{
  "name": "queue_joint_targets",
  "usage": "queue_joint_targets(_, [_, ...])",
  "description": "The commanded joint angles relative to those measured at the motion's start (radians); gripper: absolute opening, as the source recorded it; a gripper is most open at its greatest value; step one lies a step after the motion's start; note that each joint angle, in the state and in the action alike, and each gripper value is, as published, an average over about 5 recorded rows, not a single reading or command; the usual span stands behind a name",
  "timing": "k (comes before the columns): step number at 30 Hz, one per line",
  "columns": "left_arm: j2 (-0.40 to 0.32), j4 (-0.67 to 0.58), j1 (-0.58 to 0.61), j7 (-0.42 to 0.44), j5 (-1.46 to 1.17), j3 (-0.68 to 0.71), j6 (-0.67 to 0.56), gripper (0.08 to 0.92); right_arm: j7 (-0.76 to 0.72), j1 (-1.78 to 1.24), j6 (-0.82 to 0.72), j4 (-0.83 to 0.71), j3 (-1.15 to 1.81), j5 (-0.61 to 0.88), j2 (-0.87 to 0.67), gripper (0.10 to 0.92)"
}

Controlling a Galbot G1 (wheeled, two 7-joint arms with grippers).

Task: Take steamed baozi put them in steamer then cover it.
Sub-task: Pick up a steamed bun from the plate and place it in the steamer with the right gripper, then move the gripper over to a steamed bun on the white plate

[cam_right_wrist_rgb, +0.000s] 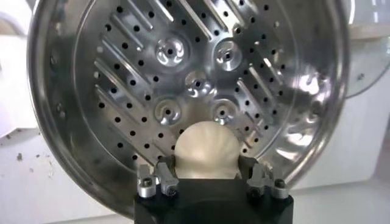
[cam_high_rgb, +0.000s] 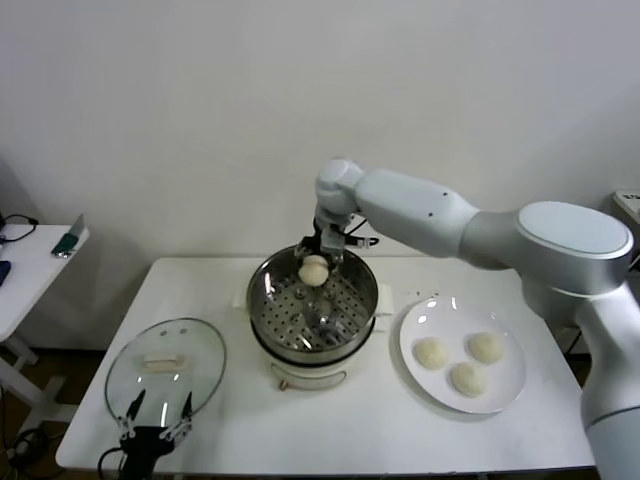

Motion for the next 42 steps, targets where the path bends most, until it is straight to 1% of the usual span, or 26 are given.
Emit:
queue_joint_targets(1, [-0.003,0.000,0.000,-0.003,0.001,0.001,-0.002,0.823,0.007,-0.053,0.074,-0.106,0.019,-0.057,0.053,0.682])
queue_joint_targets(4, [-0.004,0.000,0.001,-0.005,0.002,0.002,-0.002,0.823,0.015,-0.059,0.086,-0.117,0.019,-0.055,0.063,0.691])
queue_joint_targets(8, [-0.006,-0.003,0.004,-0.009,0.006,0.004,-0.002,0.823,0.022,-0.046,0.096,-0.101,0.020,-0.032,0.054,0.770])
queue_joint_targets(9, [-0.007,-0.004,0.005,-0.009,0.008,0.005,-0.001,0.823,0.015,-0.033,0.097,-0.084,0.015,-0.011,0.044,0.792])
queue_joint_targets(11, [-0.008,-0.008,0.007,-0.010,0.011,0.008,0.000,0.823,-0.019,0.007,0.090,-0.035,-0.008,0.069,0.012,0.812])
queue_joint_targets(13, [-0.009,-0.011,0.010,-0.010,0.015,0.011,0.001,0.823,-0.066,0.078,0.072,0.030,-0.056,0.188,-0.032,0.820])
queue_joint_targets(15, [-0.009,-0.013,0.012,-0.010,0.020,0.015,0.001,0.823,-0.107,0.177,0.034,0.096,-0.120,0.366,-0.083,0.822])
queue_joint_targets(17, [-0.010,-0.012,0.014,-0.010,0.026,0.019,0.001,0.823,-0.136,0.291,-0.029,0.162,-0.211,0.588,-0.139,0.822])
queue_joint_targets(18, [-0.010,-0.011,0.015,-0.010,0.028,0.021,0.000,0.823,-0.145,0.343,-0.067,0.190,-0.260,0.702,-0.170,0.823])
queue_joint_targets(20, [-0.010,-0.010,0.015,-0.010,0.031,0.024,0.000,0.823,-0.155,0.428,-0.166,0.242,-0.355,0.878,-0.244,0.823])
queue_joint_targets(22, [-0.009,-0.009,0.014,-0.010,0.031,0.025,0.001,0.823,-0.158,0.491,-0.312,0.299,-0.432,0.981,-0.335,0.823])
queue_joint_targets(24, [-0.008,-0.009,0.013,-0.010,0.031,0.026,0.001,0.823,-0.136,0.535,-0.482,0.365,-0.498,1.016,-0.425,0.823])
queue_joint_targets(27, [-0.004,-0.008,0.007,-0.010,0.030,0.027,0.001,0.823,-0.060,0.579,-0.727,0.476,-0.594,1.024,-0.548,0.823])
queue_joint_targets(28, [-0.003,-0.007,0.005,-0.009,0.030,0.028,0.001,0.823,-0.032,0.589,-0.799,0.520,-0.627,1.026,-0.589,0.823])
queue_joint_targets(30, [-0.002,-0.007,0.000,-0.009,0.030,0.030,0.002,0.823,0.001,0.601,-0.893,0.598,-0.677,1.028,-0.653,0.823])
queue_joint_targets(35, [0.001,-0.004,-0.016,-0.007,0.028,0.033,0.005,0.823,0.070,0.587,-1.034,0.769,-0.753,1.038,-0.773,0.823])
queue_joint_targets(42, [0.004,0.008,-0.035,-0.007,0.026,0.035,0.006,0.823,0.136,0.463,-1.107,0.852,-0.746,1.016,-0.827,0.823])
